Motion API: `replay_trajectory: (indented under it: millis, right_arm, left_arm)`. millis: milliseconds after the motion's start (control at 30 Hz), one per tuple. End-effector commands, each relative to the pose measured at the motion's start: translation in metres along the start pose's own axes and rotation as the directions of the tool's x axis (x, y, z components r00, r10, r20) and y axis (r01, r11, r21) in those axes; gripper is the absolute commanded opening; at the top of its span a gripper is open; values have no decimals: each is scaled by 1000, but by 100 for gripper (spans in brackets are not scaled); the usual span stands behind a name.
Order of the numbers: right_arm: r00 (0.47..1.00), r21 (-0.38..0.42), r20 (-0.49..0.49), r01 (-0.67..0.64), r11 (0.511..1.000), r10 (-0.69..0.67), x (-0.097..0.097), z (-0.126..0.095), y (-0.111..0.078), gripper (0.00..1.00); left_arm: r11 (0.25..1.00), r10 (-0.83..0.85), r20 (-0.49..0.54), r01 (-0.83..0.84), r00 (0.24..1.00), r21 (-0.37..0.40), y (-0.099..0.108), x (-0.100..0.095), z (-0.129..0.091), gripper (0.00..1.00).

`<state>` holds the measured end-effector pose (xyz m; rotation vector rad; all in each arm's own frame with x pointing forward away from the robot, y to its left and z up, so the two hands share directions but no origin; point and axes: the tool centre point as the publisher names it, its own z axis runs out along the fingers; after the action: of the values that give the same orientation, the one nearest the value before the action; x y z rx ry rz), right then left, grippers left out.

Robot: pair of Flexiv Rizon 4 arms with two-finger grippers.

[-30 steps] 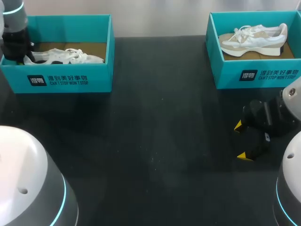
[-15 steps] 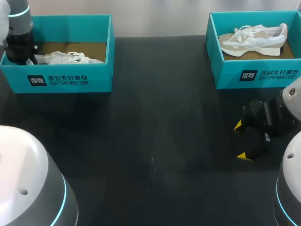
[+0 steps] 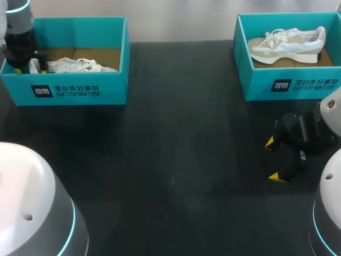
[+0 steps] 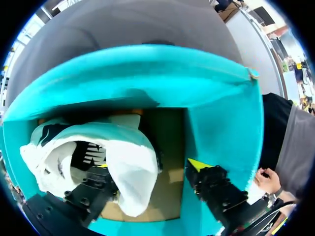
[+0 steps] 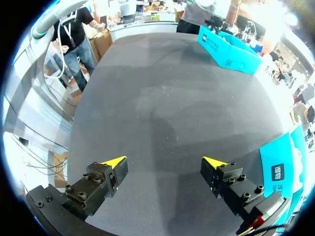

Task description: Take the shoe out of the shoebox, open the shoe tongue, remove and reinsert the insole, then place the shoe into the shoebox

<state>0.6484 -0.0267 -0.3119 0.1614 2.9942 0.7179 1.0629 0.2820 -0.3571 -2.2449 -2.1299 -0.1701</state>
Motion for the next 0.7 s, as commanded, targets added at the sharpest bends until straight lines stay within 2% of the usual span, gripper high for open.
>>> replay_trajectory:
  millis: [33,400,700]
  right_arm:
    - [1000,1,3,0,1000,0,2,0,0,100]
    - [1000,1,3,0,1000,0,2,0,0,100]
    - [1000,1,3,0,1000,0,2,0,0,100]
  left_arm:
    - [1000,-4,3,4,1000,-17,-8,1,-19,100]
    - [998,-11,62,14,998,-55,-13,0,-79,100]
    - [998,-26,66,30,998,-54,-32,1,-124,100]
